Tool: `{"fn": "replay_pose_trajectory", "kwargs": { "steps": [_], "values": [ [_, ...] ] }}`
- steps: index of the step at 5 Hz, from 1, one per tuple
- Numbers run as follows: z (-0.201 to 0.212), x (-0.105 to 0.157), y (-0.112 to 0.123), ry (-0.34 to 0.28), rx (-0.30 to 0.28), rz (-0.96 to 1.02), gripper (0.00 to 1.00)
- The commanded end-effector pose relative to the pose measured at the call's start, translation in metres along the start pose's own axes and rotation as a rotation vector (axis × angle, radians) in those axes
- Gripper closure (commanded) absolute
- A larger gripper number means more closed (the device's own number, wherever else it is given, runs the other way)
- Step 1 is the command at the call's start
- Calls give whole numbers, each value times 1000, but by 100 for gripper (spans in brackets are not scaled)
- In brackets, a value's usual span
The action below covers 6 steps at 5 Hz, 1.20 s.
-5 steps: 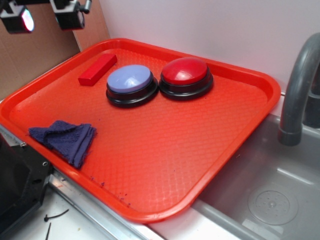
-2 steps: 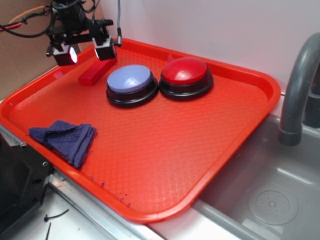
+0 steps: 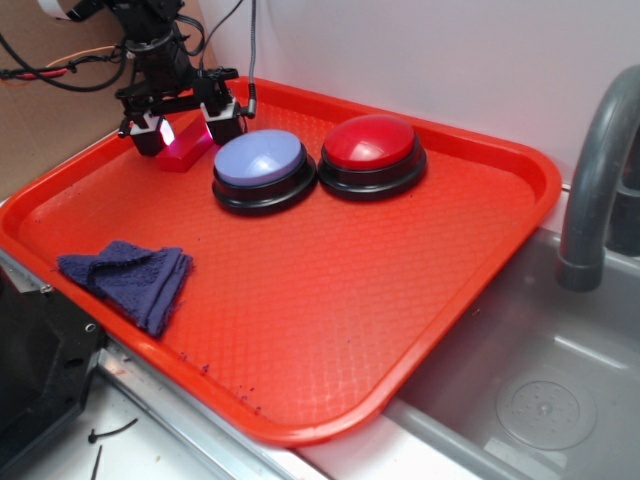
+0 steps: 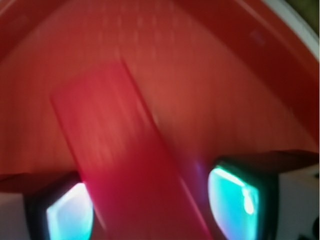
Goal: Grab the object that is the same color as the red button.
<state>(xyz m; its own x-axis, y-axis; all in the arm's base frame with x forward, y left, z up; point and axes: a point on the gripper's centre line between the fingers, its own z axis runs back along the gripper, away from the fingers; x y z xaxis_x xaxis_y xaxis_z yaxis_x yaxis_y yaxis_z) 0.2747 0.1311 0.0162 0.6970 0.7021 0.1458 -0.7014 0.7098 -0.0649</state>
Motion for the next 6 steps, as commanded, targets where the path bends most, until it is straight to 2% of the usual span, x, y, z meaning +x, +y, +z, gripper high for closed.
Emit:
{"fn": "replay_pose_trajectory", "kwargs": {
  "steps": [1, 2, 3, 4, 5, 6],
  "values": [
    [-3, 7, 0, -26, -69, -65, 100],
    [9, 3, 1, 11, -81, -51, 100],
    [25, 0, 1, 33, -47, -41, 100],
    [56, -8, -3, 42, -84, -141, 100],
    [105, -35, -14, 82, 17, -195, 100],
    [148, -69, -26, 117, -14, -282, 100]
  ]
}}
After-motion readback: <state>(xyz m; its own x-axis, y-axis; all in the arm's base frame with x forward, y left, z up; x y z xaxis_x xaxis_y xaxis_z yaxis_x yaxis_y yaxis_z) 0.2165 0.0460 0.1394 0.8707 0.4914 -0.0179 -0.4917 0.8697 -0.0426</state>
